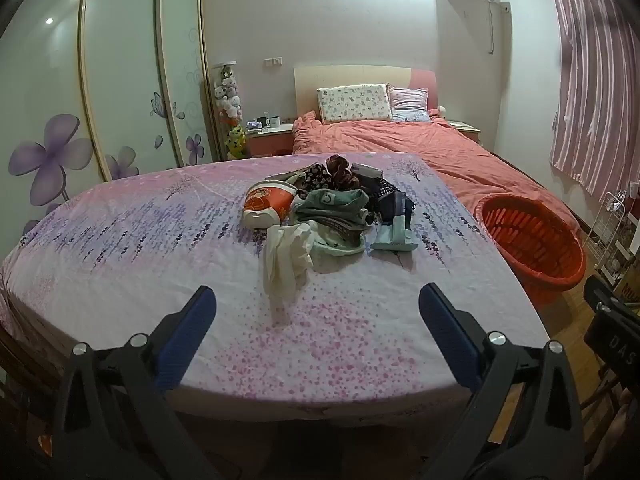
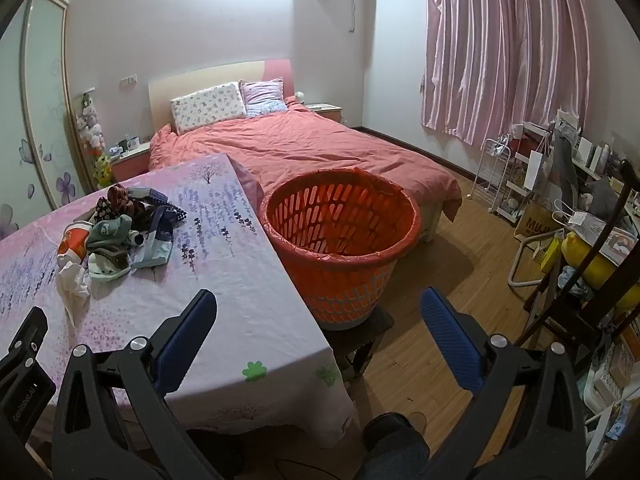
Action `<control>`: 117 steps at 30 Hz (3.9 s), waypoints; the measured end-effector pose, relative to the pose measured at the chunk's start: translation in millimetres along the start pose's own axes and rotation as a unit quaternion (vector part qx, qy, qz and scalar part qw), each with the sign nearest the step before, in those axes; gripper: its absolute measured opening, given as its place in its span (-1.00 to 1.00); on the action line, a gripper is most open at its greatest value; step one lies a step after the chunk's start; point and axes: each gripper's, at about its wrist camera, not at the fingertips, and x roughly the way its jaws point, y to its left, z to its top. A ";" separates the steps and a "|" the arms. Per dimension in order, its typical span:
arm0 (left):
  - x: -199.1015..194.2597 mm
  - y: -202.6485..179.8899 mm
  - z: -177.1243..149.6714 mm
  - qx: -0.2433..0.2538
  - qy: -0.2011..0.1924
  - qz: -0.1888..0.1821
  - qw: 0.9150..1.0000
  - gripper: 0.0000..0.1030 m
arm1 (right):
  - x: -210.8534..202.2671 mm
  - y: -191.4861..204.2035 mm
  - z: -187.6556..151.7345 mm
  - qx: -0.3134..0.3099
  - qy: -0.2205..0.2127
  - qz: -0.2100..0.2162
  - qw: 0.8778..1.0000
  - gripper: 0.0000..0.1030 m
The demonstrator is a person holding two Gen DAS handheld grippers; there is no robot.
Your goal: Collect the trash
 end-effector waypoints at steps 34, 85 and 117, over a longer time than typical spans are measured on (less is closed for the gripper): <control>-0.2 0.2 0.0 -0.002 -0.001 -0.001 1.000 0.93 | 0.0 -0.3 0.4 -0.001 0.000 0.000 1.000 0.96; -0.1 0.2 0.0 -0.001 -0.001 -0.001 1.000 0.93 | 0.9 -1.3 -0.8 -0.001 0.001 -0.001 1.000 0.96; 108.8 131.2 55.7 -0.064 0.023 0.060 0.996 0.93 | 65.3 80.9 26.5 -0.062 0.059 0.128 0.988 0.94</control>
